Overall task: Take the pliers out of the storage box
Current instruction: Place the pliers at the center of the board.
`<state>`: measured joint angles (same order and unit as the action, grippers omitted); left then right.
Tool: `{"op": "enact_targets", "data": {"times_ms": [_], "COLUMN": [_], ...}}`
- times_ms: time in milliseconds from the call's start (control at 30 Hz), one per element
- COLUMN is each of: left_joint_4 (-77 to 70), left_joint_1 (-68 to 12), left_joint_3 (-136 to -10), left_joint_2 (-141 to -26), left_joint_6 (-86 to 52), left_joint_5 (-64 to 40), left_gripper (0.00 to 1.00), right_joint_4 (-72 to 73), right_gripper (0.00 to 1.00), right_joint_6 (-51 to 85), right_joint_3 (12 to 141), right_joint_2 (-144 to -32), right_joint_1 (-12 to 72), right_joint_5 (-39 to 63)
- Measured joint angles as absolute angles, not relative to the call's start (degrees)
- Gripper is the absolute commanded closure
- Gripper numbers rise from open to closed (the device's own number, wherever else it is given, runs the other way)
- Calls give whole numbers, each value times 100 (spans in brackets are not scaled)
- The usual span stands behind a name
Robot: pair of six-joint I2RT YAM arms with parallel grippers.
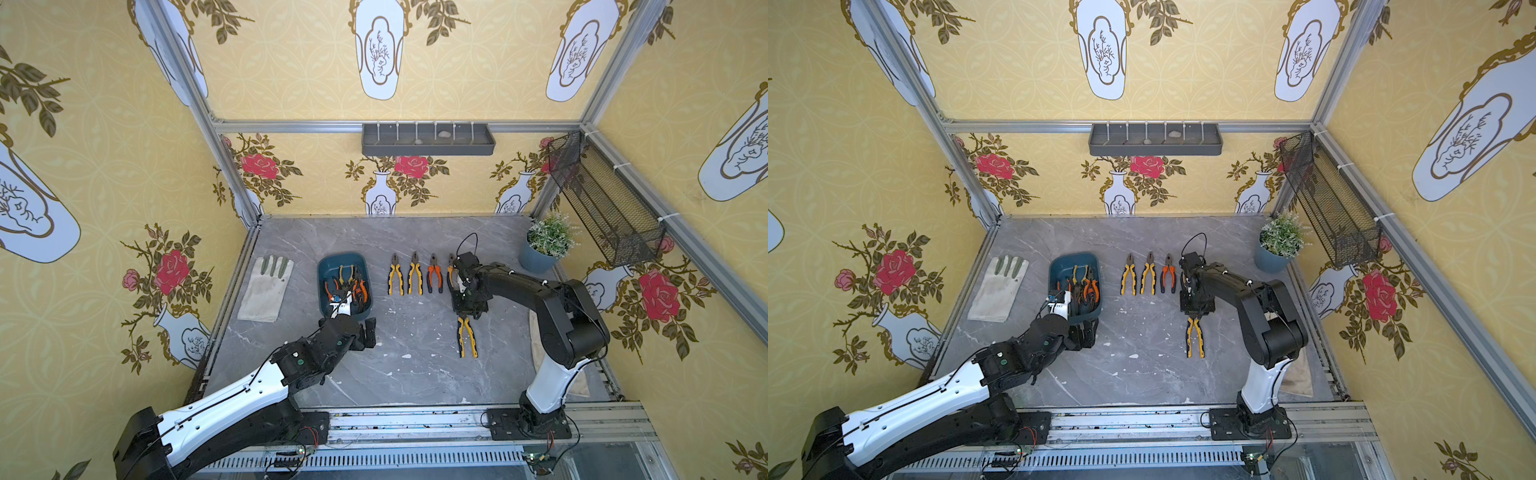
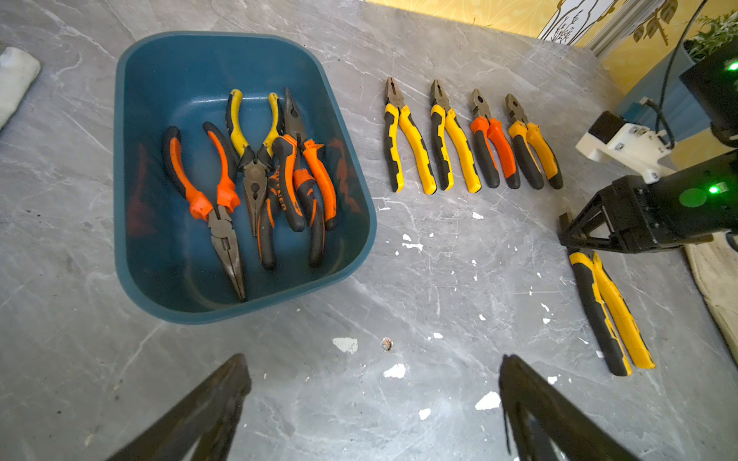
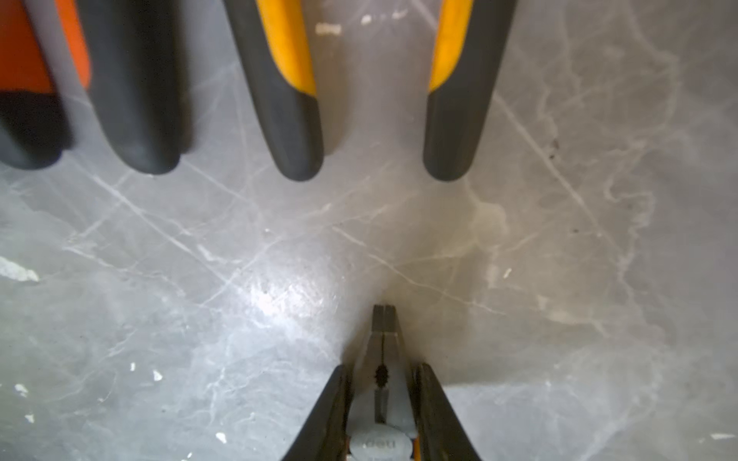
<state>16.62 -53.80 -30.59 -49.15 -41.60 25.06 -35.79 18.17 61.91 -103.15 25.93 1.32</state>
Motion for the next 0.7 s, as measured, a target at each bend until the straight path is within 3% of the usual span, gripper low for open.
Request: {"op": "enact_targets", "data": {"times_ms": [200, 300, 433, 567, 700], "left_joint_4": [1678, 1680, 1712, 1848, 1859], "left_joint_1": [-5380, -5380, -5380, -5380, -5380], "left_joint_3": [-3059, -3059, -3059, -3138, -3203], "left_joint_2": [-4912, -4901, -4895, -4906, -4915], "left_joint_6": [-4160, -4160, -4160, -4156, -4134], "left_joint_5": [2506, 2506, 2506, 2506, 2506], "left_gripper": [1, 1, 1, 1, 1], "right_joint_4": [-3590, -3590, -3691, -3994, -4189], "right_gripper": [68, 58, 52, 43, 45], "right_joint_6": [1820, 1837, 1820, 1815, 1791], "right_joint_3": [6204, 6211, 6390, 7122, 7710], "right_joint_2": [-10328, -10294, -10154, -9546, -8768], "right_joint_1": [2593, 2596, 2582, 2589, 2716], "right_joint_5": [132, 154, -82, -401, -676]}}
